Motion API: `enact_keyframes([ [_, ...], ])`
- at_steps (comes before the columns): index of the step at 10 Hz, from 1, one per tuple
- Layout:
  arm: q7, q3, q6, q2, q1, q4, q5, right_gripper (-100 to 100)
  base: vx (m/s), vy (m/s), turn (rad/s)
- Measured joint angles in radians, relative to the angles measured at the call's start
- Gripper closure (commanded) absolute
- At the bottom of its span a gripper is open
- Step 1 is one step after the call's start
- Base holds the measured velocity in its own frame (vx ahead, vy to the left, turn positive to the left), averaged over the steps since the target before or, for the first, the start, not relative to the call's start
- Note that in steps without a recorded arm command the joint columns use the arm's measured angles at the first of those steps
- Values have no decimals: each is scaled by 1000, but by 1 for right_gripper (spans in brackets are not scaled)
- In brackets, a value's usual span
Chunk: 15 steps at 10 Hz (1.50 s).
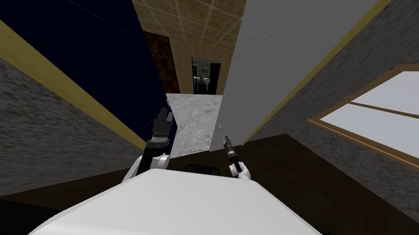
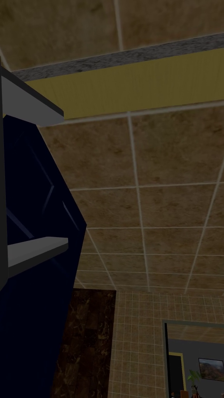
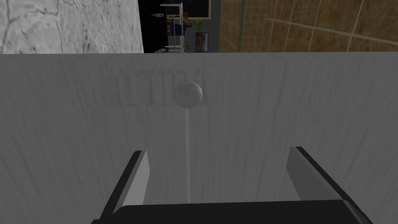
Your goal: Push the door open
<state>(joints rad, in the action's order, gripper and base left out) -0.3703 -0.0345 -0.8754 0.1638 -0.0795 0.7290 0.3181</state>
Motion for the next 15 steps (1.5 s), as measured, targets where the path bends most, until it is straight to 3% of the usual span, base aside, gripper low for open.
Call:
enact_keyframes([
  [2,-16,-1,-5,3,-14,-41,8,-100,71,-45,16],
  [11,20,12,6,-24,-29,-64,-11,-100,181,33,31],
  [12,21,11,5,-26,-28,-65,-10,100,-20,2,1],
  [15,20,12,7,-24,-31,-64,-11,100,-20,-3,2],
])
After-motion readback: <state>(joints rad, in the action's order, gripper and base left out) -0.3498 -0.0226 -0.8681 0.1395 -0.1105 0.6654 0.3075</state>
